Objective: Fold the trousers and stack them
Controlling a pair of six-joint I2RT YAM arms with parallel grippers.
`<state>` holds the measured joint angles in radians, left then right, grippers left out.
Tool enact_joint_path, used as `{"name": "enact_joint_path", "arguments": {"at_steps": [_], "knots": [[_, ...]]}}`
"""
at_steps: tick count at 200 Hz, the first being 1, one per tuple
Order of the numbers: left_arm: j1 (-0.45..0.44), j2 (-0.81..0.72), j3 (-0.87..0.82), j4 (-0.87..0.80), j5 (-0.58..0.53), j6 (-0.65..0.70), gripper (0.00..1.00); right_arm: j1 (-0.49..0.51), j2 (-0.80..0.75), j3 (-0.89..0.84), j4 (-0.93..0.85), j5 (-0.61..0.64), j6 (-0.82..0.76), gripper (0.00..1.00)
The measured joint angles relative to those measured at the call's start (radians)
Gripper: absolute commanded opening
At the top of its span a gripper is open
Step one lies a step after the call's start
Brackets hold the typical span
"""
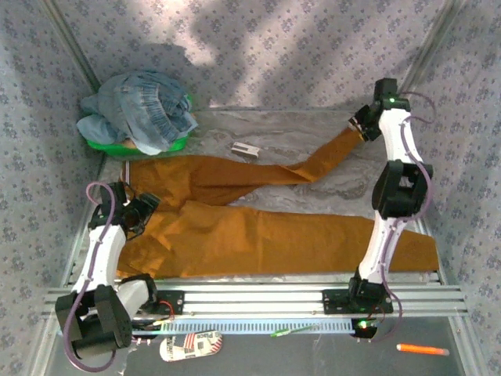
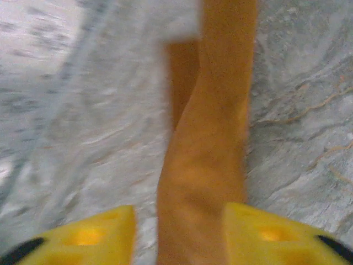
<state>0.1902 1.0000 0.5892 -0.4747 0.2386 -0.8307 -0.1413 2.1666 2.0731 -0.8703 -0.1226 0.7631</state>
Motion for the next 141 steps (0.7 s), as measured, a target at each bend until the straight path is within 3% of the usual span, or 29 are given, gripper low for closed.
{"name": "enact_joint_path", "arguments": {"at_steps": [18, 39, 75, 94, 111, 141], "knots": [[-0.042, 0.019, 0.016, 0.003, -0.014, 0.002, 0.76, 0.004, 0.053, 0.012, -0.036, 0.025, -0.007, 0.66], [-0.105, 0.026, 0.04, 0.003, -0.037, 0.005, 0.76, 0.029, 0.003, -0.062, -0.022, 0.049, -0.048, 0.67], [-0.159, 0.013, 0.055, 0.001, -0.061, 0.004, 0.76, 0.138, -0.346, -0.605, 0.132, 0.043, -0.064, 0.62], [-0.17, -0.008, 0.054, 0.0, -0.074, 0.003, 0.76, 0.206, -0.444, -0.819, 0.234, -0.002, -0.032, 0.57], [-0.174, -0.035, 0.042, 0.0, -0.079, 0.0, 0.76, 0.254, -0.445, -0.922, 0.293, -0.039, 0.006, 0.55], [-0.177, -0.062, 0.013, -0.001, -0.089, -0.001, 0.76, 0.291, -0.369, -0.916, 0.365, -0.057, 0.04, 0.56]]}}
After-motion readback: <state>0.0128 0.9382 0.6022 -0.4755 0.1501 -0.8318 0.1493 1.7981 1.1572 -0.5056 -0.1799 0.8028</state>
